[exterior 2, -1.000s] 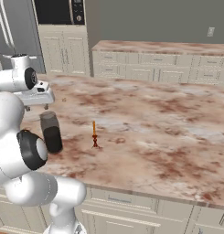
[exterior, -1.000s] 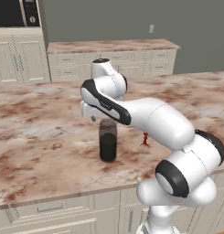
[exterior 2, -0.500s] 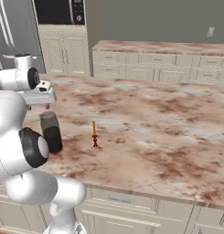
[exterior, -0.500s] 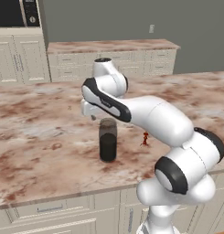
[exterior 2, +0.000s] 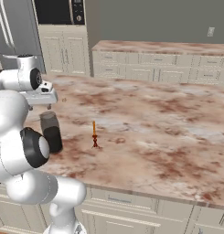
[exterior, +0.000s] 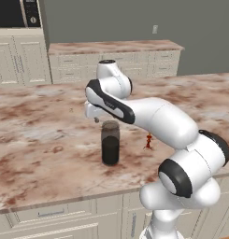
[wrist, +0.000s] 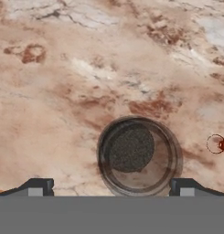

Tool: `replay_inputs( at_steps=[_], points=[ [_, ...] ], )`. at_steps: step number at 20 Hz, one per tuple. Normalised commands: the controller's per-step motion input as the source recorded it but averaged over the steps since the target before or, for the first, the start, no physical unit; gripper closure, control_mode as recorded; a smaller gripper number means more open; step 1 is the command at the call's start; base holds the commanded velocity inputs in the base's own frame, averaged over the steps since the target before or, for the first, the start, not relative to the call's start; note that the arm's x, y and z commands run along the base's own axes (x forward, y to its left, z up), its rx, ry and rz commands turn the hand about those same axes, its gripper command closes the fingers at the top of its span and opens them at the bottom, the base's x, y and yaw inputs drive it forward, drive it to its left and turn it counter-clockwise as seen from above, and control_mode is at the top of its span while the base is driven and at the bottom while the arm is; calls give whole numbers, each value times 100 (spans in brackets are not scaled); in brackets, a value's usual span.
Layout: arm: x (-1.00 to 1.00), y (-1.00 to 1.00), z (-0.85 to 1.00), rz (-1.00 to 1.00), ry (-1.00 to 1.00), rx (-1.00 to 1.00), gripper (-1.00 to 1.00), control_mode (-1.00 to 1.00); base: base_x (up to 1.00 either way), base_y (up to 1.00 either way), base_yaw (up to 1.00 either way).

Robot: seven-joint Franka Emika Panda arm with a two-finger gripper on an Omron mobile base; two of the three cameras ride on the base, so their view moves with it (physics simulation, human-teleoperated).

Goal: Pick the candle and jar from the dining table and place them in the open cabinet. Close the cabinet after placing the objects.

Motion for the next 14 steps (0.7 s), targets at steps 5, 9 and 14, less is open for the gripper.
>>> replay_inputs(
  at_steps=[5,9,14],
  points=[
    [0,2,-16,0,1,0,-100,-100,0,0,0],
    [0,6,-36,0,5,0,-100,-100,0,0,0],
    [11,20,-32,1,1,0,-100,-100,0,0,0]
  ],
)
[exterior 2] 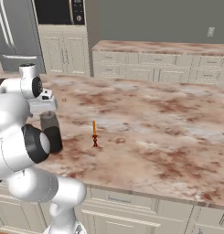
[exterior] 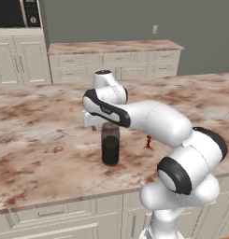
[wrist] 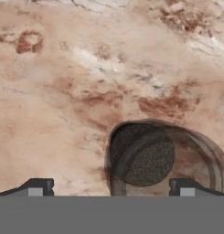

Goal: Pick the candle and jar from the dining table and place them in the open cabinet. Close the cabinet after placing the objects.

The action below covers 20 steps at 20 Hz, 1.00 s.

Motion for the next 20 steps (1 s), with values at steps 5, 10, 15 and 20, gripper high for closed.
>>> replay_inputs(
  at_steps=[5,10,15,20],
  points=[
    [26,24,-29,3,0,0,-100,-100,0,0,0],
    [22,13,-27,4,0,0,-100,-100,0,0,0],
    [6,3,-23,6,0,0,-100,-100,0,0,0],
    [-42,0,-74,1,0,0,100,-100,0,0,0]
  ],
)
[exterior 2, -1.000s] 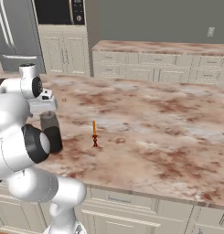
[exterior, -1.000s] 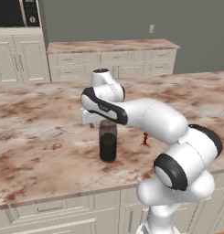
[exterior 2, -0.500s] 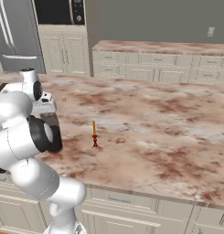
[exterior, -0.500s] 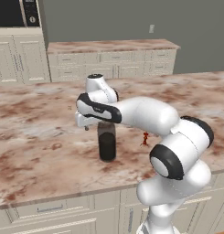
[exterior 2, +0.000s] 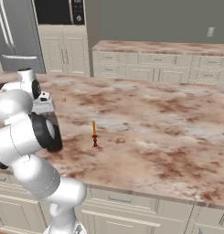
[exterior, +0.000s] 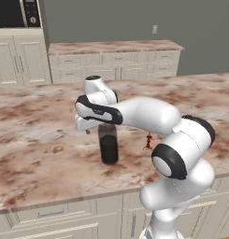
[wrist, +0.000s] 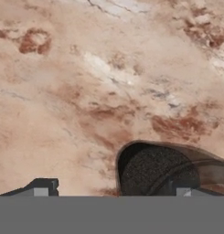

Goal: Pick the candle and jar from the dining table and place them in the open cabinet. Close the cabinet after placing the objects.

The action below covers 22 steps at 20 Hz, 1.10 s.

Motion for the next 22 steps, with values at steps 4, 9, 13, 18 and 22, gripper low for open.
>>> replay_inputs(
  at_steps=[4,9,13,18,22],
  points=[
    [-17,0,-60,0,0,0,100,-100,0,0,0],
    [0,-5,-4,0,-3,3,100,-100,0,0,0],
    [-3,-2,0,0,-8,-4,100,-100,0,0,0],
    [-22,-2,21,7,-23,-9,100,-100,0,0,0],
    [-32,-2,52,26,-33,-8,100,-100,0,0,0]
  ],
)
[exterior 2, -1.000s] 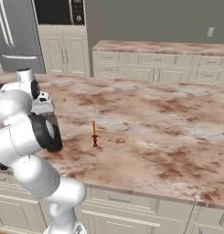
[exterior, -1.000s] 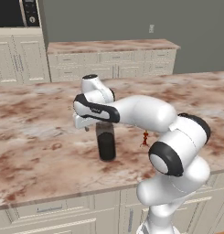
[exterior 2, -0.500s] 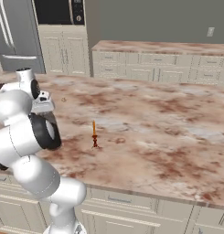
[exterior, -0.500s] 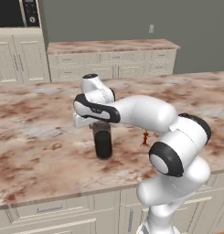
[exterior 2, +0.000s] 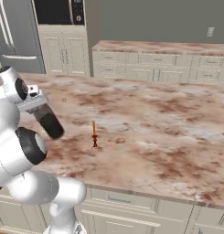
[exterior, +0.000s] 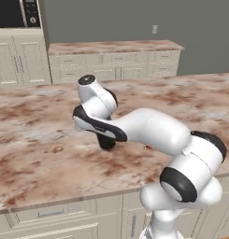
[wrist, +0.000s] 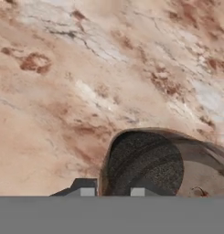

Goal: Pick the candle and jar from the dining table and place them in the open cabinet. Close the cabinet after placing the objects.

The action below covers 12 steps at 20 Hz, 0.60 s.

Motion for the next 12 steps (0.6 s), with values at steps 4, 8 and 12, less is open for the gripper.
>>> replay_inputs(
  at_steps=[4,8,12],
  points=[
    [-20,-13,52,42,-26,-3,100,-100,0,0,0],
    [-26,-38,42,40,-15,-2,100,-100,0,0,0],
    [-42,-56,42,34,-26,-5,100,-100,0,0,0]
  ],
)
